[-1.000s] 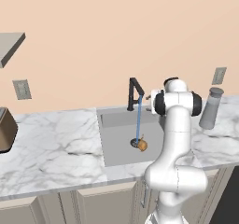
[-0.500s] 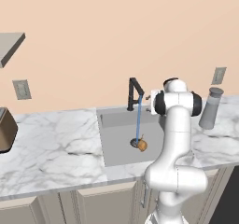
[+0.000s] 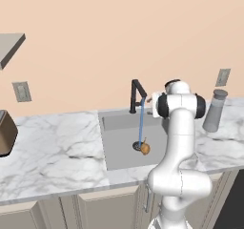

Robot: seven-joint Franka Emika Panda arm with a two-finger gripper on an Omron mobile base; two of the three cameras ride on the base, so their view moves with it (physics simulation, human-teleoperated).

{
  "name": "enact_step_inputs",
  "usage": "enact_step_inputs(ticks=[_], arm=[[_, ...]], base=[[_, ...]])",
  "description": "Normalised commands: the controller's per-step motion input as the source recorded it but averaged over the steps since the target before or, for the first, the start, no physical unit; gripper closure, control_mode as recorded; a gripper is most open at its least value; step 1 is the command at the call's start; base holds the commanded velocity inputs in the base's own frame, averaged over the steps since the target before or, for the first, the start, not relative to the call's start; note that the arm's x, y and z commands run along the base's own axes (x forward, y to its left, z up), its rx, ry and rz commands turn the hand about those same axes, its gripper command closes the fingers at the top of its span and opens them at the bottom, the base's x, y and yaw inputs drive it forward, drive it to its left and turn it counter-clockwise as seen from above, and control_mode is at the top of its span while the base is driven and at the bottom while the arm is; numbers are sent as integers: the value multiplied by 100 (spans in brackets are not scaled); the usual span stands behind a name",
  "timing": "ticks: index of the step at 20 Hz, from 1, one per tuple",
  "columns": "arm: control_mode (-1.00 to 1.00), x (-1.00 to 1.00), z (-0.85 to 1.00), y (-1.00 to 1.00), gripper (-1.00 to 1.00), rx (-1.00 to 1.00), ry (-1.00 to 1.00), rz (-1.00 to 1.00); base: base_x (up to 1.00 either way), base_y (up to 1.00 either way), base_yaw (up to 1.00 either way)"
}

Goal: Turn on the sink faucet. Then move the onion from the counter to the sink. Turn off the sink. Move the vegetable from the sink to the pot next to the stove. Finally move the pot to the front right burner.

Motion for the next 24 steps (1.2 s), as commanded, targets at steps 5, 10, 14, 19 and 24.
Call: enact_step_inputs(ticks=[5,10,14,19,24], arm=[[-100,6,0,43,-100,0,0,8],[-100,12,0,52,-100,0,0,4],[-100,9,1,53,-100,0,0,2],[-100,5,12,54,-100,0,0,2],[-100,5,19,55,-100,0,0,3]], base=[[0,0,0],[0,0,0],[0,0,0],[0,0,0],[0,0,0]])
